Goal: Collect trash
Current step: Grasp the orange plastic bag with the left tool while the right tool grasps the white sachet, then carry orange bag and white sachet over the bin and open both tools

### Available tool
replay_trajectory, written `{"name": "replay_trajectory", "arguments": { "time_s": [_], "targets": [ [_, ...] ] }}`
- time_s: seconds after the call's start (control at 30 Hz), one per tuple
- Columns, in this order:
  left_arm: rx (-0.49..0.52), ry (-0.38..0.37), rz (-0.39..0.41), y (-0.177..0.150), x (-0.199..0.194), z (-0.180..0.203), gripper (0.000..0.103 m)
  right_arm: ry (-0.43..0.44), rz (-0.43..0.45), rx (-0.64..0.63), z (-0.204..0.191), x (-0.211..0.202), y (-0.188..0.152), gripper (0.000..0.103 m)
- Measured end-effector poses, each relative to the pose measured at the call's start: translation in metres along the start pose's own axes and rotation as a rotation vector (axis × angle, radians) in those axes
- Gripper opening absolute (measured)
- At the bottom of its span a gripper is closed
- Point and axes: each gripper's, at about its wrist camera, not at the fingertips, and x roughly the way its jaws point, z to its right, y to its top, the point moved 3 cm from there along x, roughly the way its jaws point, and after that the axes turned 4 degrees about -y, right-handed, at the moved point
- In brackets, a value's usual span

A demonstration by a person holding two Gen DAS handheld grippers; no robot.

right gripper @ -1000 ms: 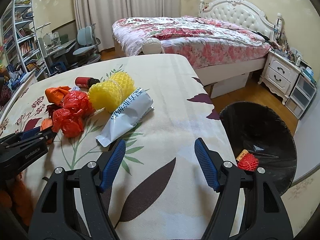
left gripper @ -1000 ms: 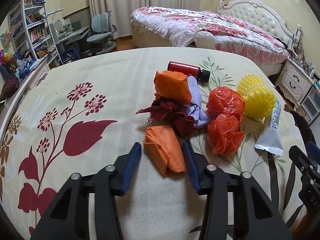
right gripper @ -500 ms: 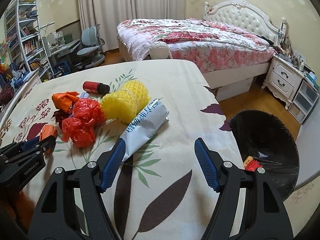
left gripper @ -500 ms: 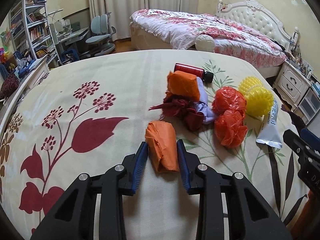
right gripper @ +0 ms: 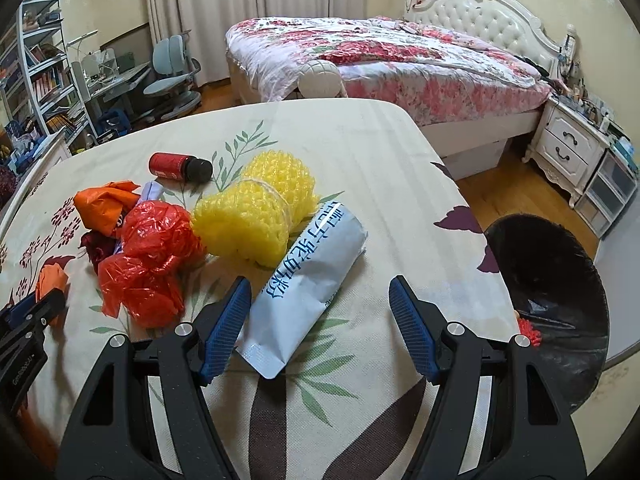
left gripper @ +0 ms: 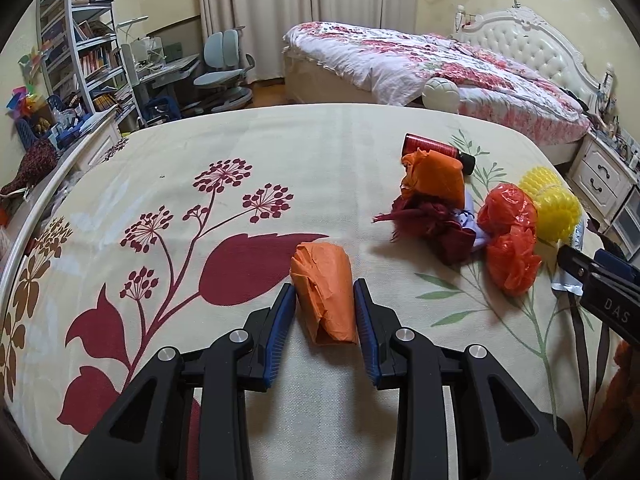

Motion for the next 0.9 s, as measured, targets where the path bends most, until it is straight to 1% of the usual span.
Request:
{"name": "replay_trajectory", "arguments": {
  "time_s": [0.27,0.4,0.5,0.57,0.6,0.63,0.9],
  "targets": [
    [-0.008,-0.004,-0.001,0.000,0.002,-0.003,0.033,-0.029,-0.010,0.016,0.021,-0.005,-0.008,0.069],
    [-0.012,-0.005,-0.005,-0.001,0.002,-0.005,0.033,-0.022,-0.020,0.022,0.024,0.000,-0.006,0.061],
    [-0.011,-0.004,-0.005,-0.001,0.002,-0.005,0.033,-0.005,-0.019,0.011,0.021,0.003,-0.004,0.057],
    [-0.010,-0.003,-0.005,-0.001,0.002,-0.005,0.033,0.010,-0.026,0.004,0.019,0.005,-0.003,0.047],
    [-0.010,-0.002,-0.004,-0.001,0.002,-0.006,0.033,0.021,-0.034,0.004,0.019,0.007,-0.003,0.037],
    [-0.010,-0.001,-0.003,-0.001,0.002,-0.006,0.033,0.017,-0.029,0.001,0.019,0.006,-0.004,0.035],
    [0.000,0.003,0.013,-0.004,-0.004,-0.003,0.033,0.023,-0.026,-0.003,0.022,-0.006,-0.014,0.032]
  ]
}}
